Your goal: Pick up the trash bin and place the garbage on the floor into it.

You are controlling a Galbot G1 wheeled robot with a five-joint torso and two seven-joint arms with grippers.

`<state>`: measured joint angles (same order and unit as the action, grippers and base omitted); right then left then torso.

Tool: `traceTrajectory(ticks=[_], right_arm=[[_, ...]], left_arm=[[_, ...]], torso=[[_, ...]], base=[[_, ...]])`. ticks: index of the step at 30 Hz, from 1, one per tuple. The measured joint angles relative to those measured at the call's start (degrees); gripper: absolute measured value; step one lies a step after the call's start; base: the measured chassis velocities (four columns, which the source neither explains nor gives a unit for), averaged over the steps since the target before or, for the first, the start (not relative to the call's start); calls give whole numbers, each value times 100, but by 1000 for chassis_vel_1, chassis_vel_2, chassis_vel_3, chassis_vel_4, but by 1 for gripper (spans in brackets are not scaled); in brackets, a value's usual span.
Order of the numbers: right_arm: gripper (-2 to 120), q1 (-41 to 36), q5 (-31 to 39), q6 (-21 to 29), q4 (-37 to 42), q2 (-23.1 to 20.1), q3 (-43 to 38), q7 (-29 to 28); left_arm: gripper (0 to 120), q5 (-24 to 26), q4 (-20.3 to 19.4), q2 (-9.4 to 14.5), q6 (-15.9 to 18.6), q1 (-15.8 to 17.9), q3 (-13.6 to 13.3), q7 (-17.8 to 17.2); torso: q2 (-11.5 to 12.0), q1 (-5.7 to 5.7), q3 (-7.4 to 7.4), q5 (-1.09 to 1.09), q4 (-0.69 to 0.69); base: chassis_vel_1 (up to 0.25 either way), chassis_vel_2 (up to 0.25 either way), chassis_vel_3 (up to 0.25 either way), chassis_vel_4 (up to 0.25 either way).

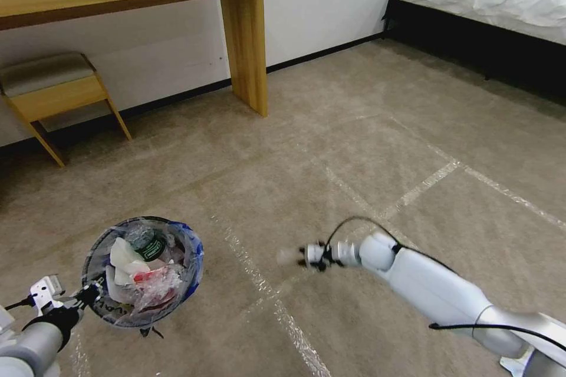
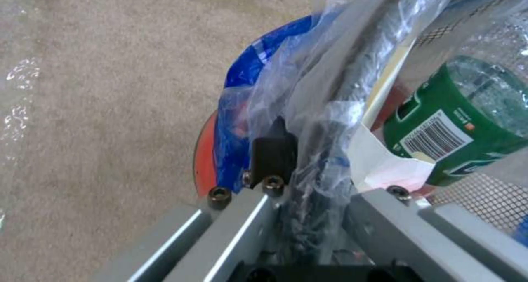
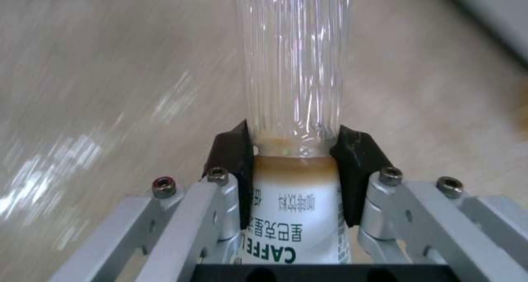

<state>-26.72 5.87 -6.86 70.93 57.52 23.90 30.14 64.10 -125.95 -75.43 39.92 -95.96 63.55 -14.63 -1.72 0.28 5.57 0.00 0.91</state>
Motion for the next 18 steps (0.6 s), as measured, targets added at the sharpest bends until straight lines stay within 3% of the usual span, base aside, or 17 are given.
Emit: traceTrajectory(ticks=[12, 18], right_arm=[[28, 228, 1189, 447, 1596, -385, -738, -683], [28, 242, 1838, 405, 2232, -493, -986, -898]], left_arm=[[0, 88, -91, 211, 60, 32, -128, -40], [0, 98, -210, 274, 96, 17, -217, -44]], torso=[[0, 0, 0, 1, 0], [0, 0, 0, 0, 1]], base=[[0, 0, 0, 0], [0, 0, 0, 0]])
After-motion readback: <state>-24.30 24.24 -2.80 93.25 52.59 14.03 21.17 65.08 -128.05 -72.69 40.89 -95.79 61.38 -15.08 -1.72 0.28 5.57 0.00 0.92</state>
